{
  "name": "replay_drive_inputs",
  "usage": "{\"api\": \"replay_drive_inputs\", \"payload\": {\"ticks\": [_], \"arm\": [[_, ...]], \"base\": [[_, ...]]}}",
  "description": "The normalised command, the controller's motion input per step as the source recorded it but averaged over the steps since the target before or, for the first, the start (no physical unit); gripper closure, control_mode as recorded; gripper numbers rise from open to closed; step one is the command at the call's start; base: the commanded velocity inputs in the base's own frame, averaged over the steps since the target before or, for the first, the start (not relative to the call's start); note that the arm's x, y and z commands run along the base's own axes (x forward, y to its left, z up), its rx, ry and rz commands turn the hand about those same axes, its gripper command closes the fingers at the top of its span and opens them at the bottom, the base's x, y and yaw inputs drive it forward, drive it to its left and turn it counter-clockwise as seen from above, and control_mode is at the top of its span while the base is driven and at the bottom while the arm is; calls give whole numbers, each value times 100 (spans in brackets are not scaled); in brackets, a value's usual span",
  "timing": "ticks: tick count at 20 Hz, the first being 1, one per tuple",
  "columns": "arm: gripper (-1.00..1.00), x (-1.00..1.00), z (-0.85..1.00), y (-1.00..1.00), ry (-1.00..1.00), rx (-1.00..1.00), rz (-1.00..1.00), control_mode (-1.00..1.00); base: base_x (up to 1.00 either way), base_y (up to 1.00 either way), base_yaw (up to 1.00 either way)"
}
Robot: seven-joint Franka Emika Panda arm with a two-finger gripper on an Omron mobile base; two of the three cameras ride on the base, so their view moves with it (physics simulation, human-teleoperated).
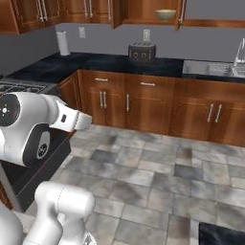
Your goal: Pick up the bowls from the cabinet and place each bowl in front of a stool on the dining counter.
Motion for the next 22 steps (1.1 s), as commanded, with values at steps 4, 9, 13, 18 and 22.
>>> {"api": "replay_drive_inputs", "payload": {"ticks": [4, 9, 13, 18, 22], "arm": [[-100, 0, 0, 0, 0, 0, 0, 100], [-100, 0, 0, 0, 0, 0, 0, 100], [-100, 0, 0, 0, 0, 0, 0, 100], [-100, 0, 0, 0, 0, 0, 0, 100], [-100, 0, 0, 0, 0, 0, 0, 100]], "base": [[100, -37, 0], [95, -18, -1], [97, 0, -2], [94, 0, -2], [95, 0, -3]]}}
